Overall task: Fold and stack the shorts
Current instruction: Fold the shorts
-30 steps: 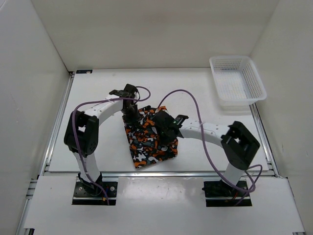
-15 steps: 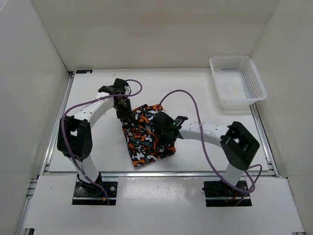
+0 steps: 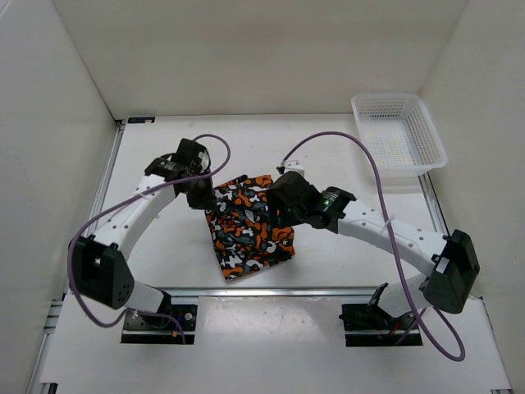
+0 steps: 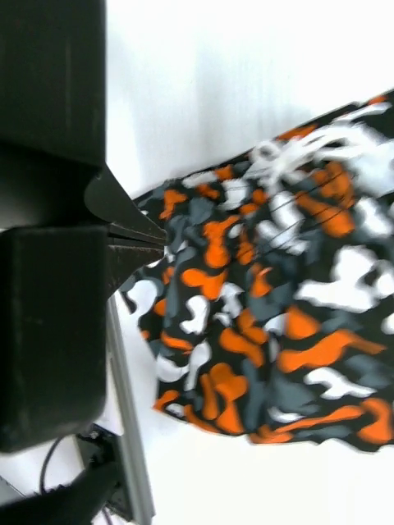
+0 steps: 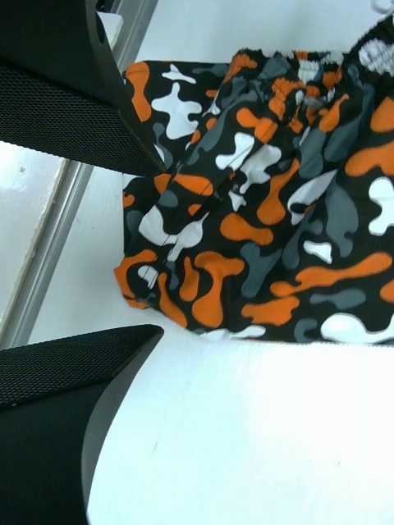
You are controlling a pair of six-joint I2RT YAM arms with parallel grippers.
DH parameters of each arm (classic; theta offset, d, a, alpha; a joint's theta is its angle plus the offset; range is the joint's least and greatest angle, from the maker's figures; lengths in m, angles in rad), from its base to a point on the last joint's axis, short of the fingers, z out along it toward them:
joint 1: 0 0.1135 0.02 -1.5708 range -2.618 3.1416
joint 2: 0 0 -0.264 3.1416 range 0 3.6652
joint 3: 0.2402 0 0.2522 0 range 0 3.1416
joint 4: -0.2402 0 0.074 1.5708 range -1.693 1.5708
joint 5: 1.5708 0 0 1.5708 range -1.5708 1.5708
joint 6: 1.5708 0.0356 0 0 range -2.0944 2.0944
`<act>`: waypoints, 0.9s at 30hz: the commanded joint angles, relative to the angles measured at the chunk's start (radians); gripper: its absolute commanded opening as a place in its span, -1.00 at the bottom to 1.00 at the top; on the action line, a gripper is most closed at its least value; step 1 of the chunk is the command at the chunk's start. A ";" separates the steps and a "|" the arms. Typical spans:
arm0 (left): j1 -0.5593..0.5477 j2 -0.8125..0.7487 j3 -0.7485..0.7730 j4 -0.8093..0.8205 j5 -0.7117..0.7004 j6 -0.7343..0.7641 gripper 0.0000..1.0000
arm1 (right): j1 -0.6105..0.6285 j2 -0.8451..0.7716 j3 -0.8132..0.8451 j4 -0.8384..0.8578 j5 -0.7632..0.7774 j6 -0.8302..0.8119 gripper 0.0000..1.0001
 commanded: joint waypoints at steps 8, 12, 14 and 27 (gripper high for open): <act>-0.089 0.059 -0.108 0.060 0.028 0.025 0.24 | -0.030 -0.030 -0.020 -0.053 0.047 0.030 0.55; -0.101 0.133 -0.099 0.079 -0.033 0.025 0.30 | -0.030 -0.049 -0.031 -0.064 0.058 0.041 0.57; -0.101 0.183 -0.099 0.107 -0.044 0.025 0.30 | -0.030 -0.049 -0.042 -0.064 0.067 0.050 0.57; -0.111 0.177 -0.087 0.116 -0.007 0.025 -0.79 | -0.040 -0.078 -0.060 -0.086 0.096 0.061 0.57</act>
